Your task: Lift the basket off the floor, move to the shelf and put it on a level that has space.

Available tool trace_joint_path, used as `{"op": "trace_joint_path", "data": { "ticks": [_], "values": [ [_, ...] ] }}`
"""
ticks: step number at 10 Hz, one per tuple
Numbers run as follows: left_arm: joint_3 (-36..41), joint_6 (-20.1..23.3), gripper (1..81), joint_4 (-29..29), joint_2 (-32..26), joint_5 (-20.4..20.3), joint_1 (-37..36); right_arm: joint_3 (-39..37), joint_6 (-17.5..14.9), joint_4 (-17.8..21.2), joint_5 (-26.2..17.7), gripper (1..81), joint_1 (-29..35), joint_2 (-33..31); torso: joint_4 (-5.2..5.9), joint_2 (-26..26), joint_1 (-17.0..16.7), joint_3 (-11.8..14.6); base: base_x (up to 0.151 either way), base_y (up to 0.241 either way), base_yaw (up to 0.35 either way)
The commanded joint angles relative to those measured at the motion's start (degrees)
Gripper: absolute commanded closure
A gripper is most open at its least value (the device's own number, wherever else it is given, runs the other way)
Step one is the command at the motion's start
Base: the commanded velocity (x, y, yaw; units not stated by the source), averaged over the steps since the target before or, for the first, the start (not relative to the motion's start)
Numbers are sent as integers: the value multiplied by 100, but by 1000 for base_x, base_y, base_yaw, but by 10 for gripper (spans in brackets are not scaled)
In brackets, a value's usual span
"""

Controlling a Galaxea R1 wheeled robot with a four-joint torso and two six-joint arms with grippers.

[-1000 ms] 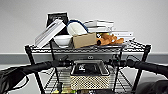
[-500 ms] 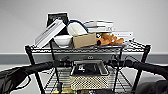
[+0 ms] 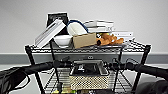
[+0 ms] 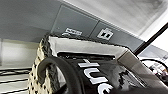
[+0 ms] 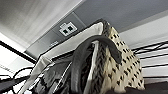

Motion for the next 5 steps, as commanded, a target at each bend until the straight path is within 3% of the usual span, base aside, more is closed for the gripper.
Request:
{"op": "trace_joint_path", "data": {
  "ticks": [1, 5],
  "values": [
    [130, -45, 10, -50, -134, 157, -933, 80, 25, 146, -46, 10, 1061, -68, 0, 0, 0, 0, 0, 0, 0],
    [692, -80, 10, -41, -669, 104, -916, 527, 34, 243, -28, 10, 1052, -507, 0, 0, 0, 0, 0, 0, 0]
  ]
}}
